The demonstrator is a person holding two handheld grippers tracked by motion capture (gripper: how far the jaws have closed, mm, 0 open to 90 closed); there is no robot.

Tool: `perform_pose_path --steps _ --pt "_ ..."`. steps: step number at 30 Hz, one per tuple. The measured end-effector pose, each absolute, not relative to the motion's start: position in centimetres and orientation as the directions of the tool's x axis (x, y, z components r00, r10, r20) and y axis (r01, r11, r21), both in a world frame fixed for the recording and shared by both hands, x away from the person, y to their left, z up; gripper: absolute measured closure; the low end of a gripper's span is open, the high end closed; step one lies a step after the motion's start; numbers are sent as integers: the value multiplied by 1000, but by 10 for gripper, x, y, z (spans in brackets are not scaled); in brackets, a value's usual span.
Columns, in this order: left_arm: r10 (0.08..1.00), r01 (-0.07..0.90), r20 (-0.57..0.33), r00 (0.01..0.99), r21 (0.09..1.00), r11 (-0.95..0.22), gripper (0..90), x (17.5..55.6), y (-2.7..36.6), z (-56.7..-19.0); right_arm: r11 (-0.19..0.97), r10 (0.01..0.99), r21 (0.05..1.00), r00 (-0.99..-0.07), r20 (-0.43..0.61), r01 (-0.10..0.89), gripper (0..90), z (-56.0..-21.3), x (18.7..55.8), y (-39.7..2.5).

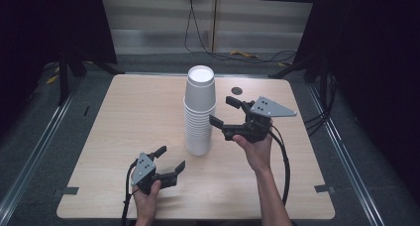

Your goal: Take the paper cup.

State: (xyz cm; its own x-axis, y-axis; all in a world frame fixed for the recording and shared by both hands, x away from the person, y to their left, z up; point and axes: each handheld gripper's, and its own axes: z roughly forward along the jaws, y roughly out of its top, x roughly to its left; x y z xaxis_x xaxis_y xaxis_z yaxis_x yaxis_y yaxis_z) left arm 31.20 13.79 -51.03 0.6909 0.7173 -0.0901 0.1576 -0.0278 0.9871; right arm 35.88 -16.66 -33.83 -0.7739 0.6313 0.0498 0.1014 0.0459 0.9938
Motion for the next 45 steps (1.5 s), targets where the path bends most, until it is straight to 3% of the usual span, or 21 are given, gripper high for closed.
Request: perform_pose_path --steps 29,45 --pt "715 155 -80 695 987 -40 158 313 139 -510 201 567 961 -823 46 192 144 -285 411 -142" --pt "714 152 -76 696 987 -43 158 313 139 -510 293 543 927 -839 42 236 164 -274 427 -123"
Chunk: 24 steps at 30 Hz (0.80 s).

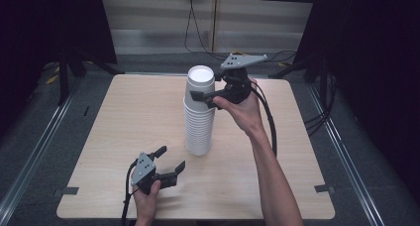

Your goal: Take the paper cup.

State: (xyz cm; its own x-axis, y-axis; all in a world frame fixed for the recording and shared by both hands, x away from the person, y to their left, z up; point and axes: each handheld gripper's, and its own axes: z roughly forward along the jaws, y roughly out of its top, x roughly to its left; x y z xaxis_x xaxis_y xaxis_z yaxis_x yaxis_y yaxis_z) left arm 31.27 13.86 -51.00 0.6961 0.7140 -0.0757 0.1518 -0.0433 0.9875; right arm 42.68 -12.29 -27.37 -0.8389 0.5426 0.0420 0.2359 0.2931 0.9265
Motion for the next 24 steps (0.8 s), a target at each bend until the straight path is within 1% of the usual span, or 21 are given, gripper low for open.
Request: perform_pose_path --steps 21,24 --pt "714 151 -76 696 988 -43 158 313 139 -510 365 527 893 -849 35 263 189 -266 435 -115" --pt "714 151 -76 696 988 -43 157 313 139 -510 388 524 885 -852 19 259 193 -263 435 -113"
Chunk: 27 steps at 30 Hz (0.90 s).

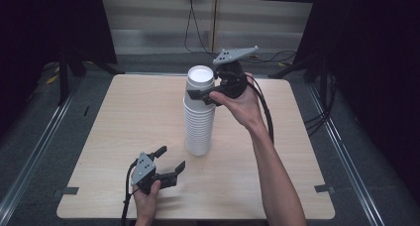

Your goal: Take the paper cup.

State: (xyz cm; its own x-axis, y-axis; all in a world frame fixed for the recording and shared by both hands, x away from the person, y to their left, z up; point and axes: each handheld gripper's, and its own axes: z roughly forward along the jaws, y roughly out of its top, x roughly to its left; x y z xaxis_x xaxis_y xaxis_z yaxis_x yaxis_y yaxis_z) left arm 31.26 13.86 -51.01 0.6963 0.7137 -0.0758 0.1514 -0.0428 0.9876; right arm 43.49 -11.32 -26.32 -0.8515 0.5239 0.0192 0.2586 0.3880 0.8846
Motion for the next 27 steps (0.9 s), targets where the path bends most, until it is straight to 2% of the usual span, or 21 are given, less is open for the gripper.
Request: perform_pose_path --steps 15,27 --pt "714 152 -76 697 987 -43 157 313 139 -510 384 523 888 -852 15 251 200 -252 433 -114" --pt "713 151 -75 697 988 -44 157 313 138 -510 303 524 926 -851 36 226 203 -247 430 -119"
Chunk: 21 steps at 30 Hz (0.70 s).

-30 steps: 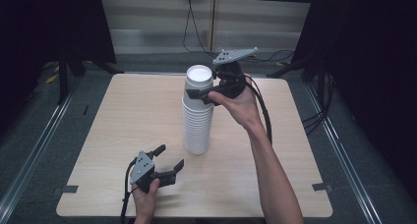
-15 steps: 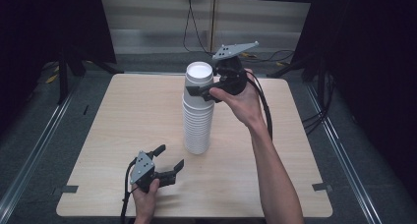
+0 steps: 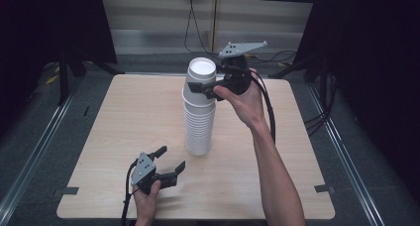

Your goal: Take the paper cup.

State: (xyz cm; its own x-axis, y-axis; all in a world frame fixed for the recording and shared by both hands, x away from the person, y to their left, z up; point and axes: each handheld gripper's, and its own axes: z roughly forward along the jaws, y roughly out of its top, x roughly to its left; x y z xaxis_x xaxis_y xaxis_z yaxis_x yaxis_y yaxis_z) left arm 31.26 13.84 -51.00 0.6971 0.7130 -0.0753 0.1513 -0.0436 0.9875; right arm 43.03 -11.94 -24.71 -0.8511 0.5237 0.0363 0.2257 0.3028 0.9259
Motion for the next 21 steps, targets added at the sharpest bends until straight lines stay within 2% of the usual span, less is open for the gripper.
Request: perform_pose_path --steps 21 --pt "714 151 -78 696 988 -39 157 312 138 -510 170 526 970 -848 61 175 208 -240 425 -131"
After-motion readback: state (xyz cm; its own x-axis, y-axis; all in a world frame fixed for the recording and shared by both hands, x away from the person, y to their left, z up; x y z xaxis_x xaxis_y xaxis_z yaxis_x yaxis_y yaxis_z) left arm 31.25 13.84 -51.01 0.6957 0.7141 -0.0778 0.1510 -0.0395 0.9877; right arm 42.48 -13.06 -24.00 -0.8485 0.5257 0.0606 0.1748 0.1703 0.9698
